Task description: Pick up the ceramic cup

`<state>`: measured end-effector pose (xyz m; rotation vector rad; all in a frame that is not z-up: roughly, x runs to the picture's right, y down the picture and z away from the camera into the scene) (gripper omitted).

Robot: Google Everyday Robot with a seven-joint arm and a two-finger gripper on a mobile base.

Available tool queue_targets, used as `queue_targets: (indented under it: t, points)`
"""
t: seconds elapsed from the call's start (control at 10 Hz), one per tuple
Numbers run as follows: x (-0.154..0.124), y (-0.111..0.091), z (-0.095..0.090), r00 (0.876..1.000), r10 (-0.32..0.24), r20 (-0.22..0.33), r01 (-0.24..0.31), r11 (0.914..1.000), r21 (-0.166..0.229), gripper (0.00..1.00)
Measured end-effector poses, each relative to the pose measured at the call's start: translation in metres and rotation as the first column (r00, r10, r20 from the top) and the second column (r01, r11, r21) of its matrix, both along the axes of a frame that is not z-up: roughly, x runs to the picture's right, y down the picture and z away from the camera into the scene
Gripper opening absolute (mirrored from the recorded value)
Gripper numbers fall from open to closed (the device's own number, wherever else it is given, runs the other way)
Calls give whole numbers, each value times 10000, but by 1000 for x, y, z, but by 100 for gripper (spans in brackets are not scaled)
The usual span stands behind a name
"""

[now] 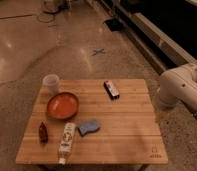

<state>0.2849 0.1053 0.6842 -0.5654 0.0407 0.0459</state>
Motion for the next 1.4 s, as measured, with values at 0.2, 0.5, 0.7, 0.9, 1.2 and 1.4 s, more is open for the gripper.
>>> queue_targets:
  t: [0.2, 0.5, 0.7, 0.9, 1.2, 1.4]
  points:
    - [0, 0, 0, 10000, 0, 0, 0, 10000, -1, 65]
    - [-22, -12, 4, 9991, -266, 334, 262, 9996, 113, 65]
    - [-84, -35, 16, 9880, -809, 1314, 786, 9967, 223, 65]
    - [-139, -52, 40, 9689, -1170, 2180, 1159, 9931, 178, 65]
    - [-218, -72, 95, 9236, -1926, 3315, 1955, 9804, 249, 65]
    - [-257, -83, 128, 8973, -2212, 3820, 2224, 9741, 417, 65]
